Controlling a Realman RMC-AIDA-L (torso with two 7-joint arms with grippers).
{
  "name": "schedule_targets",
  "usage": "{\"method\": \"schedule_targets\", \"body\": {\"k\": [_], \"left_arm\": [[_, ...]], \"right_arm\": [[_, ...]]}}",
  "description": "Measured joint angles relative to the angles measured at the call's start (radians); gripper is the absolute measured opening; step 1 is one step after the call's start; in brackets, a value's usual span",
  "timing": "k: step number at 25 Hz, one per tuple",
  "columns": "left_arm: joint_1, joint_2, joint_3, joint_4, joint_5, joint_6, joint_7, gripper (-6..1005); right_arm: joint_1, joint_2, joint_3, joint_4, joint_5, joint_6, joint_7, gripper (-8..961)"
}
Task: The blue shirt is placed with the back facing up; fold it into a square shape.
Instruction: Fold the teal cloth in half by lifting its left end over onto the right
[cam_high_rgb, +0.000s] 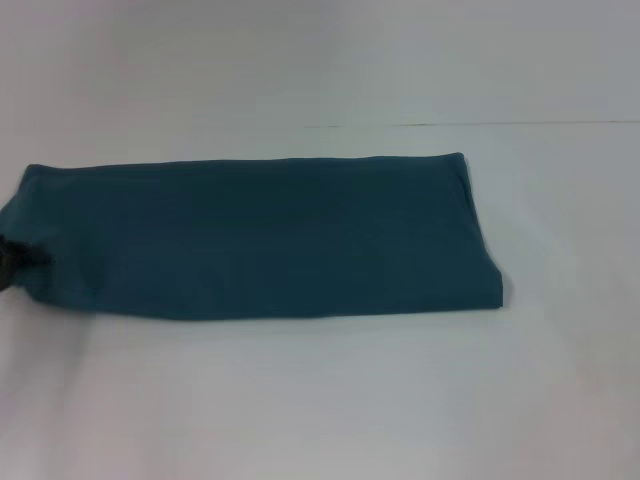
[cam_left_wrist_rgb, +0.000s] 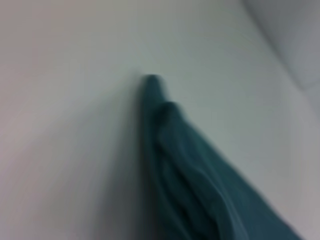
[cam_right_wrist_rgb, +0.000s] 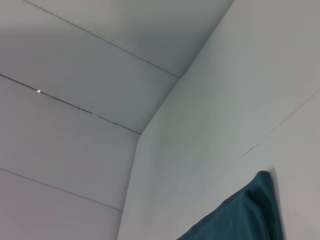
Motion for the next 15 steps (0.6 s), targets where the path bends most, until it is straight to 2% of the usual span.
{"method": "schedule_targets", "body": {"k": [6,8,11,15], "left_arm": [[-0.044,-0.002,0.006,0.051,-0.115,0.163,0.038,61],[-0.079,-0.006,0.007,0.082,-0.126,0.219,0.033,61],[-0.118,-0.011,0.017,0.102,-0.132,0.255,0.029,61],[-0.194,-0.022,0.09,0.109,-0.135,0.269,0.015,60]], "right_arm": [[0.006,-0.002,-0.001,0.005,-0.001,0.008,-0.005,794],[0.008,-0.003,-0.007,0.005,-0.001,0.023,-0.007,794],[0.01,0.0,-0.013,0.006,-0.001,0.04,-0.008,794],[0.012,0.005,-0.014,0.006,-0.001,0.042,-0.009,794]]}}
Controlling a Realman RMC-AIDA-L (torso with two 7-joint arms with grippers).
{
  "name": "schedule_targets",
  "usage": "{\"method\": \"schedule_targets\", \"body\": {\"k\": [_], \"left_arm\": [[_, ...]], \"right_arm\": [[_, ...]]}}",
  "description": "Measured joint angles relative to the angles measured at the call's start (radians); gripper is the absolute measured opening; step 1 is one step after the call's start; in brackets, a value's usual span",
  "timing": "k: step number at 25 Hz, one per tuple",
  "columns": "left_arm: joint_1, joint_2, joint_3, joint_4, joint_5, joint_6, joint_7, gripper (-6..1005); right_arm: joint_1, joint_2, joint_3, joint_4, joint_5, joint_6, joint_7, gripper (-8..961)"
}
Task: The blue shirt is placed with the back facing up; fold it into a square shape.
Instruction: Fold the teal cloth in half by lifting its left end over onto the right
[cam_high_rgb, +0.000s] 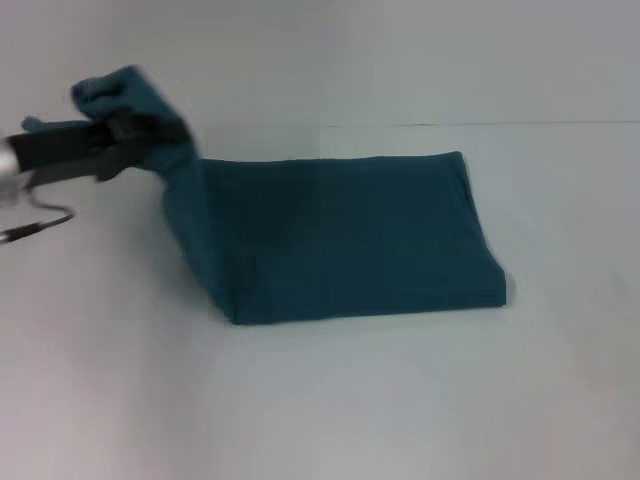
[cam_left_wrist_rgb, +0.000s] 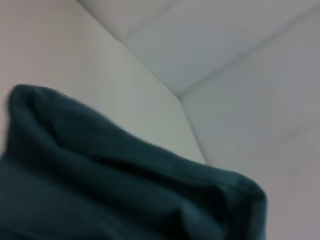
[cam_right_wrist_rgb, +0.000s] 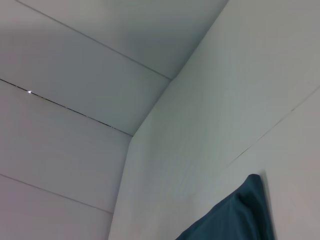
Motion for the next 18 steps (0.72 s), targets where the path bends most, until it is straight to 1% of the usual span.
{"method": "schedule_targets", "body": {"k": [4,6,7,11,15,18], "left_arm": [[-0.078,-0.034,0.073,-0.002,0.003,-0.03,-0.008,60],[-0.114,-0.048,0.136,-0.007,0.009,-0.066,-0.022,60],[-0.126,-0.051,0.172,-0.011,0.01,-0.088,-0.032,60],[-0.19,-0.053,0.342,-0.054,0.012,-0.208,-0.075,60],[-0.242,-0.055,0.427,-0.111,0.017,-0.297,-0.091,61],[-0.267,-0.065,0.466,-0.134,0.021,-0.344,-0.092,61]], "right_arm": [[0.0,0.004,0.0,0.003,0.0,0.001,0.0,794],[0.001,0.006,0.0,0.005,0.0,0.001,0.0,794],[0.002,0.006,-0.001,0.006,0.0,0.001,0.0,794],[0.006,0.007,-0.009,0.013,0.0,0.001,-0.002,794],[0.011,0.008,-0.022,0.013,0.0,0.001,-0.002,794],[0.013,0.01,-0.029,0.013,0.0,0.001,-0.002,795]]}}
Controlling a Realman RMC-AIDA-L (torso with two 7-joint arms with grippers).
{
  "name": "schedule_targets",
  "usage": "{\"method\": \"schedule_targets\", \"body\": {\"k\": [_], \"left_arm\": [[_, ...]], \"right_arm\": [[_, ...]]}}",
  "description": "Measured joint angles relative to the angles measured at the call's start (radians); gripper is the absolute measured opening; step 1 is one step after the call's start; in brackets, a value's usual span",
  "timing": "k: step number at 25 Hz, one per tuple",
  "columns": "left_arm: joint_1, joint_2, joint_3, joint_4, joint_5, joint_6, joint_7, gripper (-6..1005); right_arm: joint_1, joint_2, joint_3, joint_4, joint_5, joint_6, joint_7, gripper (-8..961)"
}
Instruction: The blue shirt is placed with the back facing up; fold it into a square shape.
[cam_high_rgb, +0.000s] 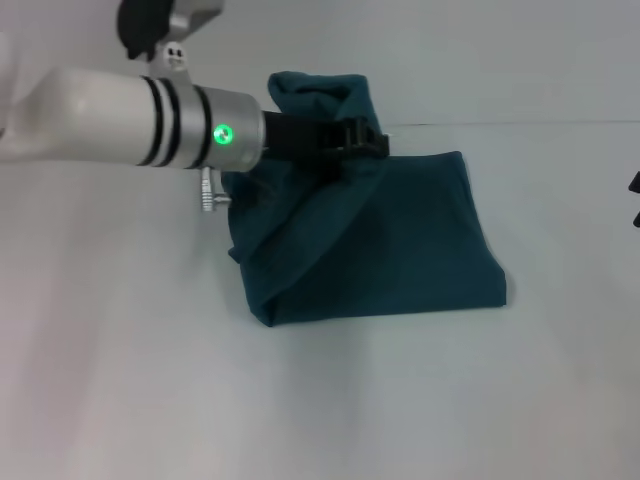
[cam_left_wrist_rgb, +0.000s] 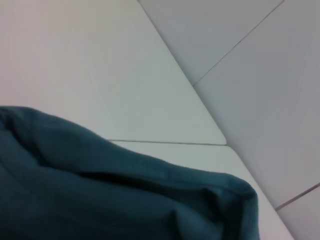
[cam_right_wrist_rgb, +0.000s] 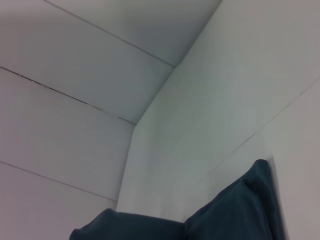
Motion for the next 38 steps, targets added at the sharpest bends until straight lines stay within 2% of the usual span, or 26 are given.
{"method": "schedule_targets", "body": {"k": [4,9,16,19,21,24,28,30,35,38], "left_arm": [[-0.007,-0.015,0.027,-0.006,0.002,-0.034,0.015,61],[-0.041,-0.019,0.08,-0.062,0.002,-0.085,0.03,70],[-0.071,-0.027,0.187,-0.079,0.001,-0.104,0.111,276],[-0.075,-0.029,0.255,-0.059,-0.001,-0.043,0.167,365],[-0.069,-0.029,0.258,-0.044,-0.002,-0.015,0.18,424],[-0.03,-0.027,0.22,0.011,-0.004,0.023,0.173,522],[0.078,-0.028,0.024,0.066,-0.019,0.026,0.026,680],[0.12,-0.021,-0.037,0.064,-0.026,0.03,-0.05,733],[0.212,0.016,-0.062,0.046,-0.026,0.041,-0.212,797],[0.253,0.024,-0.077,0.04,-0.027,0.066,-0.244,797]], "right_arm": [[0.001,0.0,-0.011,0.001,0.0,0.0,0.0,795],[0.0,0.0,-0.018,0.001,0.0,0.007,0.0,795],[-0.001,0.0,-0.025,0.0,0.0,0.015,0.0,795],[-0.004,0.0,-0.026,0.0,-0.001,0.015,0.0,795],[-0.006,-0.001,-0.027,0.0,-0.001,0.015,0.0,795],[-0.008,-0.003,-0.027,0.0,-0.002,0.015,0.0,795],[-0.009,-0.003,-0.027,0.0,-0.002,0.013,0.0,795],[-0.009,-0.003,-0.027,0.0,-0.002,0.014,0.0,795],[-0.005,-0.002,-0.027,0.0,-0.002,0.015,0.0,795],[-0.003,-0.002,-0.027,0.0,-0.002,0.015,0.0,795]]}}
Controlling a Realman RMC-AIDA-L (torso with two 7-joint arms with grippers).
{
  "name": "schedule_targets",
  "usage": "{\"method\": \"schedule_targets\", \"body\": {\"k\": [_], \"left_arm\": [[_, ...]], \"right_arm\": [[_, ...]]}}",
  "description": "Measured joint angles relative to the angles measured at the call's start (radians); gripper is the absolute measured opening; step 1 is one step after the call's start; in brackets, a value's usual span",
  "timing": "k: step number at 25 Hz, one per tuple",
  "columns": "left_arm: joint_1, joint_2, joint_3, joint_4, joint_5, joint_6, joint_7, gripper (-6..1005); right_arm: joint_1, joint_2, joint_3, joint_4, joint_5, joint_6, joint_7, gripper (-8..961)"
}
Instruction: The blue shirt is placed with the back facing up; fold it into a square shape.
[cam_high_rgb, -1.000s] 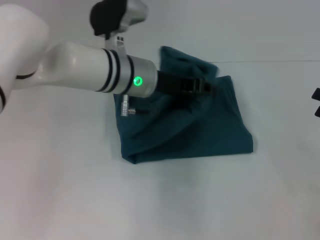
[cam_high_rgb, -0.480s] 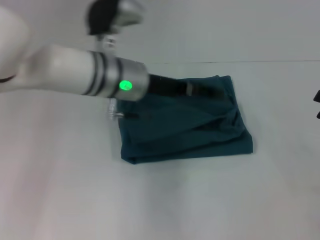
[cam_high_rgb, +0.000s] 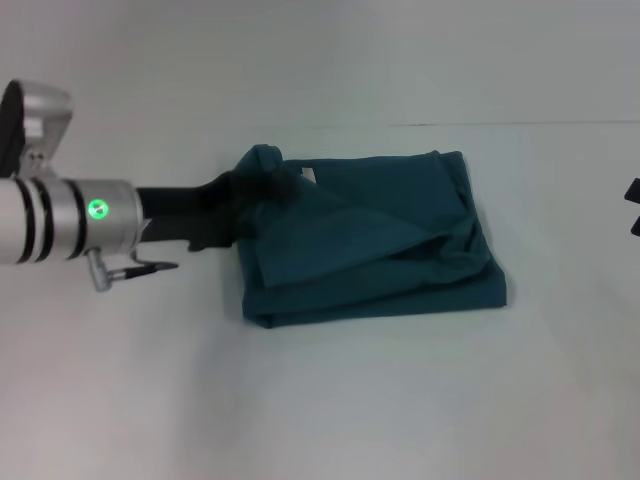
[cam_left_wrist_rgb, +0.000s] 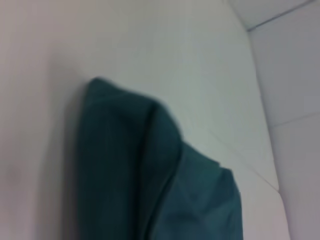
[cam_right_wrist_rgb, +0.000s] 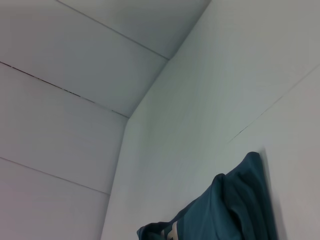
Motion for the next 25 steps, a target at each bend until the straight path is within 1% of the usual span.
{"method": "schedule_targets", "body": {"k": [4,9,14,21,25], "left_arm": [[0.04,-0.004,-0.056,-0.009,0.005,0.067,-0.003,797],[0.077,-0.008,-0.094,-0.021,0.007,0.113,-0.005,796],[0.074,-0.008,-0.097,-0.064,0.015,0.135,-0.001,796],[0.057,-0.014,-0.1,-0.114,0.01,0.105,0.018,795],[0.062,-0.017,-0.12,-0.103,0.0,0.103,0.058,795]], "right_arm": [[0.001,0.0,-0.002,0.0,0.0,0.0,0.0,795],[0.01,-0.002,-0.053,-0.007,-0.002,0.007,-0.008,795],[0.031,-0.003,-0.062,-0.007,-0.036,0.016,-0.011,795],[0.043,0.001,-0.063,-0.009,-0.06,0.018,-0.012,795],[0.059,0.0,-0.092,-0.028,-0.105,-0.004,-0.038,795]]}}
